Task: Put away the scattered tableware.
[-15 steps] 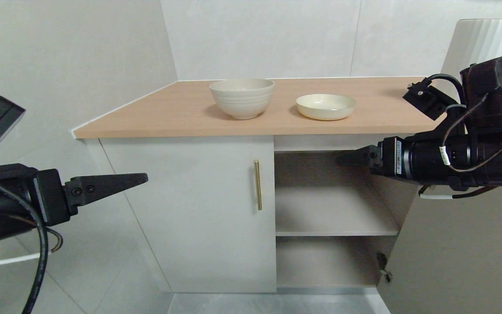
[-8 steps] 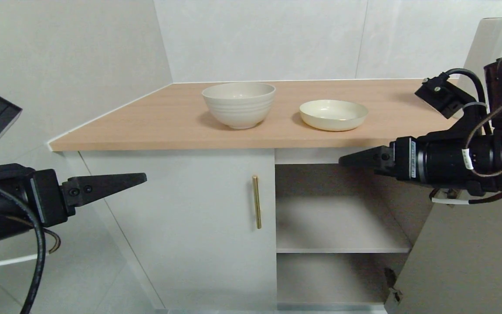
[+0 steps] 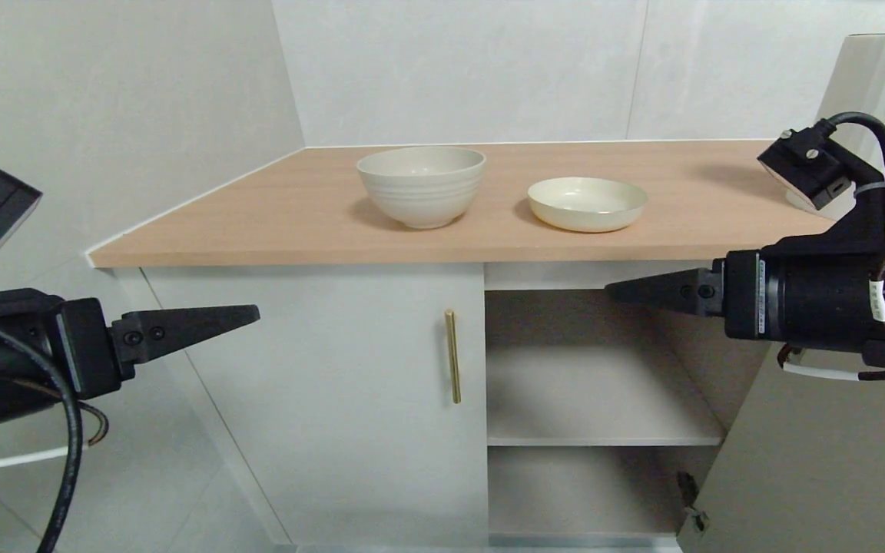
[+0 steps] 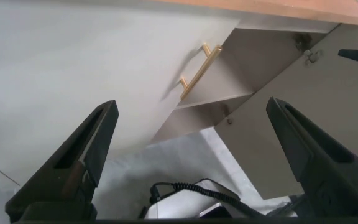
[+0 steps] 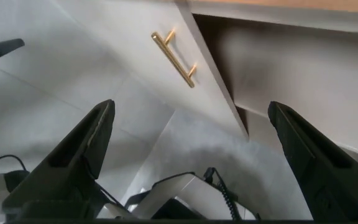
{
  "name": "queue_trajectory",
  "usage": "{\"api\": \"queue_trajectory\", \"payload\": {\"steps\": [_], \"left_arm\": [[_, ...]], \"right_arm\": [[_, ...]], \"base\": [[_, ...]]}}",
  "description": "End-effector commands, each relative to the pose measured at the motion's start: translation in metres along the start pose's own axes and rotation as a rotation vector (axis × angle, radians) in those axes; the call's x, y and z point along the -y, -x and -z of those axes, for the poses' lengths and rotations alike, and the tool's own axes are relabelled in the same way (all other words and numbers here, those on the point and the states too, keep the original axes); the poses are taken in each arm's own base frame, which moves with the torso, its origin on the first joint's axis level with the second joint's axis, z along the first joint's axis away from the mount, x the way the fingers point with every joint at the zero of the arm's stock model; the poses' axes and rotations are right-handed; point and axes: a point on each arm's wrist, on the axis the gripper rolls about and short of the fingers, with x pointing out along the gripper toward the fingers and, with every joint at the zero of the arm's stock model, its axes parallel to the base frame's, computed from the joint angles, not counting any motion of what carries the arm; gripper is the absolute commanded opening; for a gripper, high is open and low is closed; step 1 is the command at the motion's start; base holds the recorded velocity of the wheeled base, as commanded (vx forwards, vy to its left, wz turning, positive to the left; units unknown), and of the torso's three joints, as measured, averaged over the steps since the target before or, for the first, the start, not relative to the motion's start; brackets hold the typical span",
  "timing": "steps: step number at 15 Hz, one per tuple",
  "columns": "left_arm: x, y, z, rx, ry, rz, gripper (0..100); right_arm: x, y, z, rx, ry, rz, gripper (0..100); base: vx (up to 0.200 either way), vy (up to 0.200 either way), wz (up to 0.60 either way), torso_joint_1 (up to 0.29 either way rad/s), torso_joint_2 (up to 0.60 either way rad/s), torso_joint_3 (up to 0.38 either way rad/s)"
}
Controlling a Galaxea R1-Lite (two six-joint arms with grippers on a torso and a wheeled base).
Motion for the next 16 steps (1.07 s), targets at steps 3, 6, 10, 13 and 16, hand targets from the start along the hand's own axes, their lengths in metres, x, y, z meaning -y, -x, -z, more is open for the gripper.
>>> {"api": "queue_trajectory", "payload": {"steps": [3,6,10,13,16], "left_arm": [[-0.001,-0.003,0.001,-0.015,0.005,0.002,100],[-0.002,-0.005,0.001,-0.02,0.009,0.0,100],[-0.007,-0.019,-0.004,-0.041,0.017,-0.009,100],[-0.009,-0.037,-0.013,-0.057,0.019,0.001,100],[-0.008,-0.072,-0.041,-0.054,0.071,0.019,100]], "right_arm": [[0.0,-0.001,0.001,-0.003,0.001,0.0,100],[0.001,-0.004,0.002,-0.009,-0.001,0.004,100],[0.004,-0.012,0.002,-0.011,0.017,0.012,100],[0.009,-0.022,-0.002,0.028,0.018,0.018,100],[0.025,-0.041,-0.014,0.064,0.046,0.081,100]], "base": [[0.0,0.0,0.0,0.054,-0.24,-0.227],[0.0,0.0,0.0,0.163,-0.44,-0.299],[0.0,0.0,0.0,0.173,-0.5,-0.29],[0.0,0.0,0.0,0.189,-0.48,-0.287],[0.0,0.0,0.0,0.08,-0.18,-0.111]]}}
